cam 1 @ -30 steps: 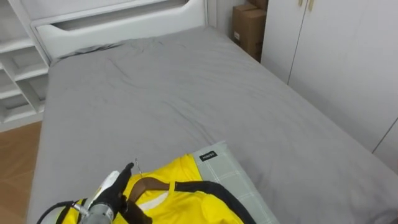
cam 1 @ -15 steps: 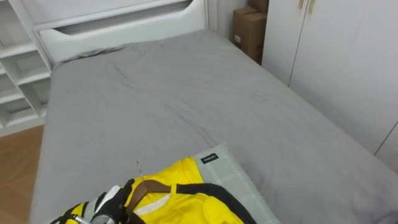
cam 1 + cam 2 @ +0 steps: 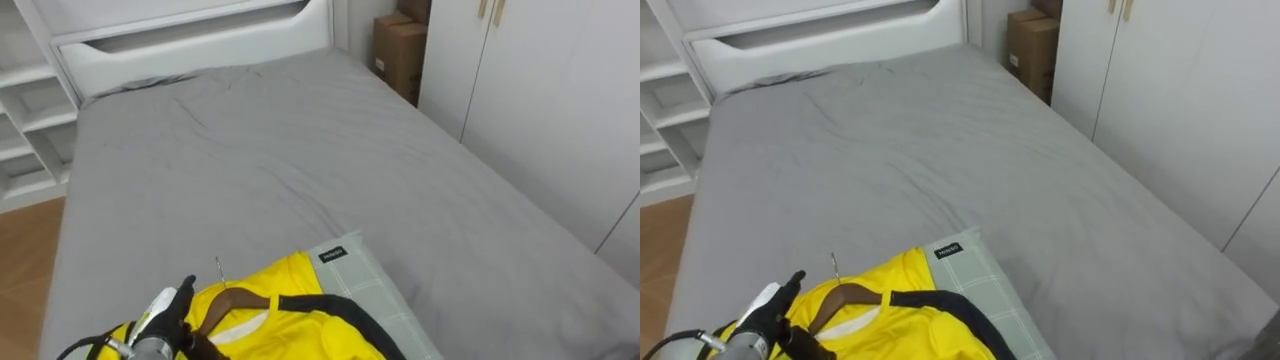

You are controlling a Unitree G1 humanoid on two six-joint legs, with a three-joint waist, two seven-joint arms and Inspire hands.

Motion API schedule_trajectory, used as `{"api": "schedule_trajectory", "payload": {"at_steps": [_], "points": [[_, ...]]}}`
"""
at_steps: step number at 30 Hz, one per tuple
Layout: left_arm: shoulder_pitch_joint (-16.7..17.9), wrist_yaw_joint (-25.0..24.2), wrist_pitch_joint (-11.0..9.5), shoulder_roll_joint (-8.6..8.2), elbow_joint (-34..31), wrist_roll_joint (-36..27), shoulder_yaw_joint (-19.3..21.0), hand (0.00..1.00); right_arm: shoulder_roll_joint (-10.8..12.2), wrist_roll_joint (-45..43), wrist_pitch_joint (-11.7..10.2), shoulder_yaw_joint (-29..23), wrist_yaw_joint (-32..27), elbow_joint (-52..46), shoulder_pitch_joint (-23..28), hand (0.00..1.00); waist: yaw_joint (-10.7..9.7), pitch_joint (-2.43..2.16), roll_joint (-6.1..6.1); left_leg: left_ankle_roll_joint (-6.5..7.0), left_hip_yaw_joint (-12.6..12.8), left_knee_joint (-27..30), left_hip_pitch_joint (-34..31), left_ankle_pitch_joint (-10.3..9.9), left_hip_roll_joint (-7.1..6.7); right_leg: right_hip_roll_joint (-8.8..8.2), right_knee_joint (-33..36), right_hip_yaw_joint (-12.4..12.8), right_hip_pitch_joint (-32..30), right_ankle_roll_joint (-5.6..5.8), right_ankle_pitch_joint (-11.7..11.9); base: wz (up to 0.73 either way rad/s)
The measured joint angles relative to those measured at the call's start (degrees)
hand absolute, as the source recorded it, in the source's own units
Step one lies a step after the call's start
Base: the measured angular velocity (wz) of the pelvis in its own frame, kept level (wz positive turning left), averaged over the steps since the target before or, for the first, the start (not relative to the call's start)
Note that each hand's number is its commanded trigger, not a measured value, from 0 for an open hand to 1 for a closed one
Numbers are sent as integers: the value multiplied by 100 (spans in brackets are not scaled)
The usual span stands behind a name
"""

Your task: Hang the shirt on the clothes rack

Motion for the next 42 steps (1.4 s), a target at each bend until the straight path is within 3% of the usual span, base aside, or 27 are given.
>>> {"api": "schedule_trajectory", "payload": {"at_steps": [6, 17, 22, 25, 32, 33, 36, 42], "points": [[-45, 21, 155, 1, 42, 922, -3, 0, 4, 6, 60, 104, 63, -8, -1, 0, 1, -10, -35, -1, -2, 5, -1, -1, 1, 0, -40, 14, 17, 1, 0, 0], [-46, 145, 478, 0, 164, 1124, -10, 0, -2, 42, 222, 101, 59, -36, -13, 0, -8, 9, 21, 14, -4, -15, -86, -31, -1, 12, -18, 18, -71, 10, 5, 0], [-75, 211, 483, 2, 176, 1167, -8, 0, -7, 56, 216, 109, 35, -108, -31, 0, -6, 4, 27, 16, 19, 30, -215, -38, -6, -7, 78, 3, -237, 10, 5, -2], [-317, 224, 470, 2, 531, 1159, -53, 0, -20, 169, 199, 300, 36, -188, -84, 0, 16, 25, -2, 16, 28, 113, -352, -37, -10, -23, 169, -5, -393, 9, 5, 0], [-1036, 422, 288, -53, 1526, 854, -183, 0, -30, 273, -21, 653, -104, -228, -487, 0, -23, 62, 0, 26, 40, 428, -917, -47, -13, -49, 323, -1, -881, 2, 33, 2], [-1084, 504, 215, -97, 1591, 850, -184, 0, -29, 341, -48, 676, -158, -230, -585, 0, -29, 98, 0, 31, 41, 433, -925, -50, -17, -53, 355, 0, -899, 2, 32, 0], [-1239, 722, 21, -221, 1813, 845, -303, 0, -47, 487, -163, 936, -226, -194, -848, 0, -26, 134, 2, 32, 59, 524, -1091, -51, -26, -67, 428, 8, -1086, 0, 31, -3], [-1325, 841, -254, -316, 2108, 634, -401, 0, -39, 595, -356, 1243, -225, -133, -1056, 0, -44, 170, -45, 33, 59, 827, -1556, -52, -48, -121, 750, -5, -1559, -25, -13, 3]]}}
